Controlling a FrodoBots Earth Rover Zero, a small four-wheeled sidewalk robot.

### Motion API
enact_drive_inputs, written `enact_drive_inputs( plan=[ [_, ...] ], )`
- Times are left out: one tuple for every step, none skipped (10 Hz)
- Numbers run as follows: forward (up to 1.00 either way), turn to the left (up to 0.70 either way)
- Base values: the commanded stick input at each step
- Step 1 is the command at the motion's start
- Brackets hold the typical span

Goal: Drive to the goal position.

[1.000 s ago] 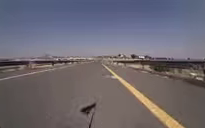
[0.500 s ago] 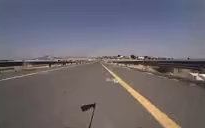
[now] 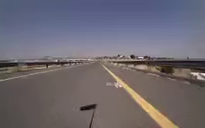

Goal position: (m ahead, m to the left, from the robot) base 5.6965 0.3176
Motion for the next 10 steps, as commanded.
enact_drive_inputs(
  plan=[
    [1.00, -0.01],
    [1.00, -0.01],
    [1.00, -0.01],
    [1.00, -0.01],
    [1.00, -0.01],
    [1.00, -0.01],
    [1.00, -0.01],
    [1.00, -0.01],
    [1.00, -0.01],
    [1.00, -0.01]
  ],
)
